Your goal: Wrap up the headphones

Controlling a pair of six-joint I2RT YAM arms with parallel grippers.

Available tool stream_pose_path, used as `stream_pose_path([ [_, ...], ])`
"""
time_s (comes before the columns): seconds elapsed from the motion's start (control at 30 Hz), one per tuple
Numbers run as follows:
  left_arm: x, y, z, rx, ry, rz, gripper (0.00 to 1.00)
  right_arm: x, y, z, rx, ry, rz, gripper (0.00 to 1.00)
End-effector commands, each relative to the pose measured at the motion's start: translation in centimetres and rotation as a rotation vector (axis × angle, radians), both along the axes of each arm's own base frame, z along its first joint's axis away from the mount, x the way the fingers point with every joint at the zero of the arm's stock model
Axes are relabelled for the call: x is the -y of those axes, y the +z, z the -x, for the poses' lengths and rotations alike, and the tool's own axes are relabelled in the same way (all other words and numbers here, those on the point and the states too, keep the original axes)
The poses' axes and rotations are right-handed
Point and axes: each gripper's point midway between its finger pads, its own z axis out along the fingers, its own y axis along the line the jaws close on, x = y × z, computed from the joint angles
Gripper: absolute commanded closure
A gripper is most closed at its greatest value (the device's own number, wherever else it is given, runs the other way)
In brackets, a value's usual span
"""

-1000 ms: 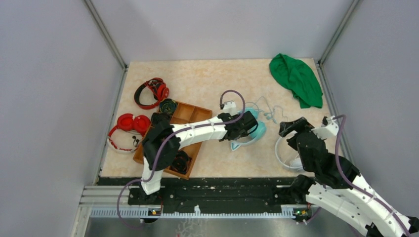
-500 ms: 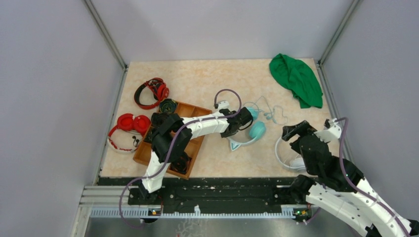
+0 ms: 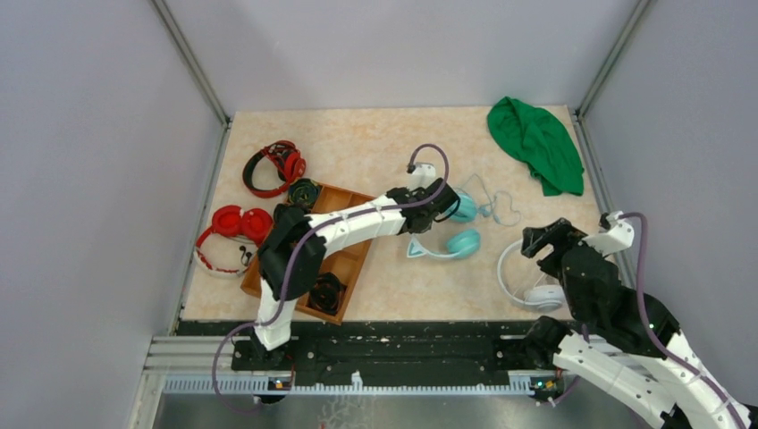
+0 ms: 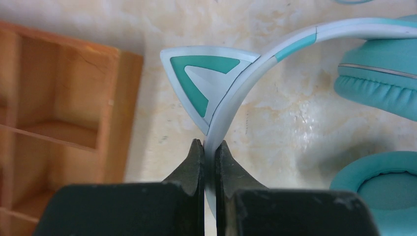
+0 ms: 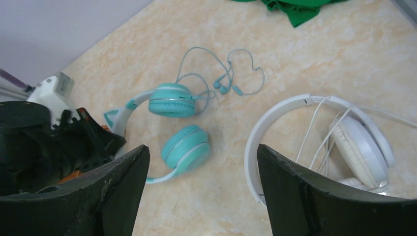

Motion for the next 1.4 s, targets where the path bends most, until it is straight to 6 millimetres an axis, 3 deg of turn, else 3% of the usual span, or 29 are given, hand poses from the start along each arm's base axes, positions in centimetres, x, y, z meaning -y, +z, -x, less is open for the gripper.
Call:
stream_pose_path([
  [0.0, -1.5, 13.2, -1.5, 0.272, -0.197, -0.026, 1.00, -0.3, 2.8, -0.2, 0.023, 0.074, 0.106, 0.20],
  [0.2, -5.1, 20.8, 0.0, 0.394, -0.266, -0.011, 1.00, -3.8, 4.7, -1.8, 0.008, 0.193, 0.162, 0.20],
  [0.37, -7.5, 24.7, 1.5, 0.464, -0.277, 0.039, 1.00, -5.1, 6.4, -3.4, 0.069, 0.208, 0.178, 0.18],
  [0.47, -9.1, 25.9, 2.0, 0.481, -0.272, 0.066, 1.00, -6.6, 9.3, -3.7, 0.149, 0.274, 0.104, 0.17],
  [0.67, -12.0, 25.6, 2.1, 0.444, -0.280, 0.115, 1.00, -9.7, 15.3, -3.4, 0.246, 0.459, 0.080, 0.15],
  [0.83, -13.4, 27.4, 3.0, 0.471, -0.291, 0.148, 1.00, -13.0, 16.9, -3.8, 0.276, 0.605, 0.100, 0.13],
  [0.97, -14.6, 28.0, 2.8, 0.488, -0.299, 0.142, 1.00, -13.6, 17.1, -5.1, 0.289, 0.583, 0.077, 0.13],
  [1.1, -14.8, 28.5, 2.5, 0.498, -0.316, 0.160, 1.00, -14.6, 15.7, -5.9, 0.269, 0.605, 0.070, 0.12],
  [1.27, -15.4, 29.5, 2.0, 0.500, -0.307, 0.165, 1.00, -14.7, 12.1, -6.7, 0.228, 0.622, 0.036, 0.11],
  [1.37, -15.9, 30.2, 1.6, 0.481, -0.278, 0.183, 1.00, -15.2, 8.9, -6.8, 0.221, 0.676, 0.017, 0.09],
])
